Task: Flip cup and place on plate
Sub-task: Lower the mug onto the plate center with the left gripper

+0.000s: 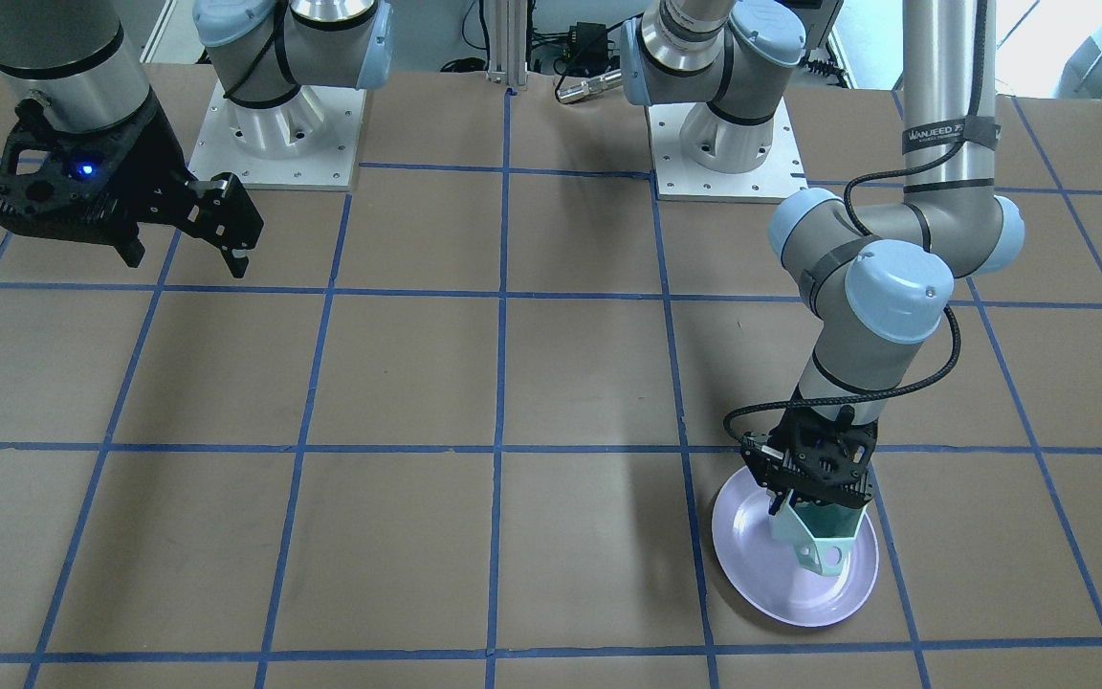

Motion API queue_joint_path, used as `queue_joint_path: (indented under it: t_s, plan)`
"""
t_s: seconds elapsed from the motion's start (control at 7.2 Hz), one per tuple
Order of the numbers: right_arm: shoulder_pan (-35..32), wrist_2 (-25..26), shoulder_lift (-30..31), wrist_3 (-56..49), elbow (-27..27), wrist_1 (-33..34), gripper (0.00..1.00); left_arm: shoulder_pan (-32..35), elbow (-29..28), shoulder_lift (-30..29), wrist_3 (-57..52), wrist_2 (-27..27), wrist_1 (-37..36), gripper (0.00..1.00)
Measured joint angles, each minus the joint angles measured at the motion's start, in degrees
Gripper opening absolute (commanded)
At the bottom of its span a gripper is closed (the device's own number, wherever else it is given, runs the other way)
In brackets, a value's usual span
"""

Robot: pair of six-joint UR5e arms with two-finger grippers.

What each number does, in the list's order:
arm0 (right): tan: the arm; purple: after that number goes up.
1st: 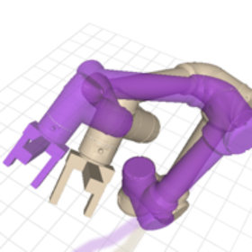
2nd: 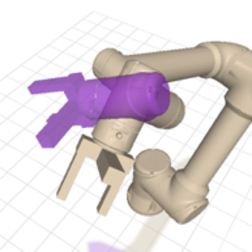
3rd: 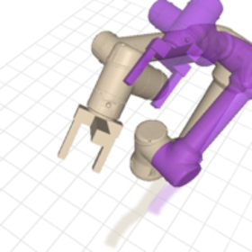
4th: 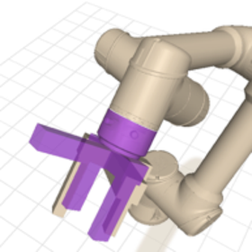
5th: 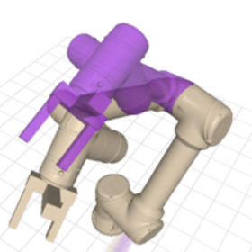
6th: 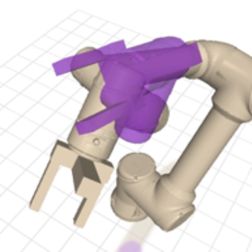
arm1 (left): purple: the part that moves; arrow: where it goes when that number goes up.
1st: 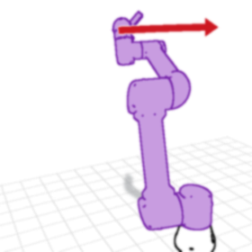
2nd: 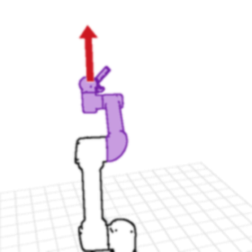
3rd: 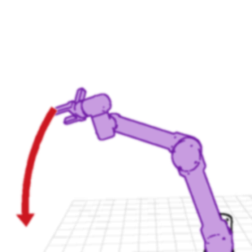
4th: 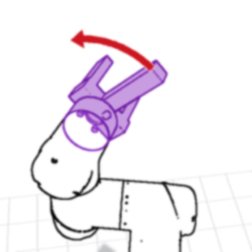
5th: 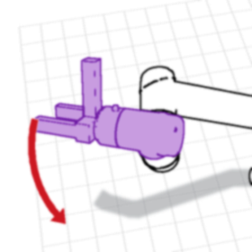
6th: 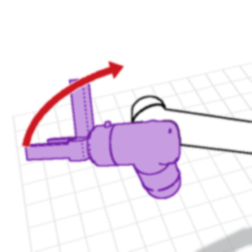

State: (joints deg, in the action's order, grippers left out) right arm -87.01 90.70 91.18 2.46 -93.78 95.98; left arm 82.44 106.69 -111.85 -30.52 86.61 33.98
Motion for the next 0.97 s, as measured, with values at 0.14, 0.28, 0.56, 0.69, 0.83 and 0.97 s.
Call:
queue_joint_path:
  t_s: [0.14,0.28,0.56,0.69,0.83,0.97]
  plan:
    - [0.0,0.0,0.0,0.0,0.0,0.0,1.0,-0.1,0.9,-0.3,0.0,-0.1,-1.6,0.0]
    - [0.0,0.0,0.0,0.0,0.0,0.0,1.0,-0.1,1.7,-0.7,0.0,-0.2,-3.1,0.0]
    - [0.0,0.0,0.0,0.0,0.0,0.0,1.0,-0.2,2.3,-1.5,0.0,-0.2,-4.2,0.0]
    - [0.0,0.0,0.0,0.0,0.0,0.0,1.0,-0.2,2.3,-1.7,0.0,-0.2,-4.3,0.0]
    - [0.0,0.0,0.0,0.0,0.0,0.0,1.0,-0.2,2.4,-1.7,0.0,-0.2,-4.3,0.0]
    - [0.0,0.0,0.0,0.0,0.0,0.0,1.0,-0.2,2.4,-1.8,0.0,-0.3,-4.1,0.13]
